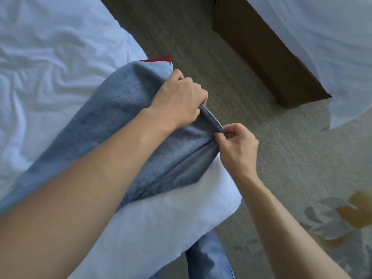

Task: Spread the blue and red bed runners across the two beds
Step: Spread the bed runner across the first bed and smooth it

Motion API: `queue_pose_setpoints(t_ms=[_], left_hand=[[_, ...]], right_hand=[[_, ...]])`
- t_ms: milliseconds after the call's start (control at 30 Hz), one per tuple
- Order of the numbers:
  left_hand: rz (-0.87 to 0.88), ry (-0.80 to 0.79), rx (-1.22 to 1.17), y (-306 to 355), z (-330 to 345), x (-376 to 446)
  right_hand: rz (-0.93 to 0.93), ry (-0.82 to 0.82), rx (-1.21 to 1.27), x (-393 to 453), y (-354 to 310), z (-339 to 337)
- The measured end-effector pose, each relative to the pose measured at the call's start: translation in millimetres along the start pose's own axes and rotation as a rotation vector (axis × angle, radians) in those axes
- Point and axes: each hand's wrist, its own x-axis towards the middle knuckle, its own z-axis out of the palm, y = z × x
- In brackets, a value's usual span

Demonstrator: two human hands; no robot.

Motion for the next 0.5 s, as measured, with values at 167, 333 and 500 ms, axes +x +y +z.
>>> queue_pose_setpoints(t_ms=[167, 333, 500], left_hand=[[-0.05, 0.038, -0.136, 0.0, -0.1, 12.9], [0.045, -0.131, -0.238, 16.2, 3.4, 18.0], [-0.045, 0.007, -0.231, 21.4, -9.2, 47.6]], right_hand=[[-0.105, -0.104, -0.068, -0.9, 1.5, -1.4], [-0.102, -0.032, -0.109, 14.8, 10.1, -18.6], [-0.113, -0.064, -0.057, 28.0, 9.8, -35.9]])
